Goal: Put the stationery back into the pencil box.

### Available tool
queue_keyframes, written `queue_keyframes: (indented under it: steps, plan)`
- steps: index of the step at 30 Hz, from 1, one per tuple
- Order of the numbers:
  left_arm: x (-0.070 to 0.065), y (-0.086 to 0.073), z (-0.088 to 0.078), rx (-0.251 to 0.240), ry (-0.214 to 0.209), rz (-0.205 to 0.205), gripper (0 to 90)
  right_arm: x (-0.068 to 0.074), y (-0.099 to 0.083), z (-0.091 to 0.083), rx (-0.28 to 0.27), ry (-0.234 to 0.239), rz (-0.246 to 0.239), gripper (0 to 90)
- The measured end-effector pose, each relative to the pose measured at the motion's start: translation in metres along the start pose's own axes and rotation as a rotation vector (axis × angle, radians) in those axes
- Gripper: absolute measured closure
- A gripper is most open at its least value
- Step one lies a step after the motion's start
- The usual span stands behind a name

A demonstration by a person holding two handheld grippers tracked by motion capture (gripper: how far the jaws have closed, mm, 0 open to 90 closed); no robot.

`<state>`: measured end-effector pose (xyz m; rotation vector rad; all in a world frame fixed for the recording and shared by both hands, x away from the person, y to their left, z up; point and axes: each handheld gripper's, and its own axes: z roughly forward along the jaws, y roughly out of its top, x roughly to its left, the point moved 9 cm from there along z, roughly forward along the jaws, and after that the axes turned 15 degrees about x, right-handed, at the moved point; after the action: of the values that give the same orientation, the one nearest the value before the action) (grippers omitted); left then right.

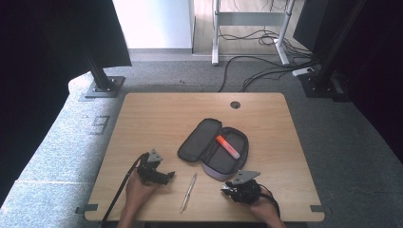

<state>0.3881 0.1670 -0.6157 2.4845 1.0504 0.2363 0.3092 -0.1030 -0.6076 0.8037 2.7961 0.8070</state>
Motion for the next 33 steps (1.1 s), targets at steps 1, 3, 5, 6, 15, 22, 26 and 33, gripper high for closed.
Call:
queue_keyframes:
  steps: [1,3,5,6,15,22,26,33]
  plan:
    - [0.0,0.0,0.0,0.0,0.0,0.0,2.5,0.001,0.0,0.0,0.002,0.004,-0.001,70.9]
    - [0.0,0.0,0.0,0.0,0.0,0.0,2.5,0.002,0.0,0.0,0.004,0.002,-0.003,71.4]
    - [0.0,0.0,0.0,0.0,0.0,0.0,2.6,0.003,0.0,0.0,0.009,0.004,0.002,71.8]
    - [0.0,0.0,0.0,0.0,0.0,0.0,2.5,0.003,0.0,0.0,0.012,0.006,0.001,71.9]
    - [0.0,0.0,0.0,0.0,0.0,0.0,2.5,0.007,0.005,-0.005,0.017,0.026,0.002,72.1]
    - [0.0,0.0,0.0,0.0,0.0,0.0,2.6,0.008,0.013,-0.018,-0.007,0.034,0.003,72.1]
    - [0.0,0.0,0.0,0.0,0.0,0.0,2.5,0.006,0.017,-0.026,-0.016,0.039,0.008,72.1]
    - [0.0,0.0,0.0,0.0,0.0,0.0,2.6,0.001,0.023,-0.037,-0.031,0.036,0.022,72.0]
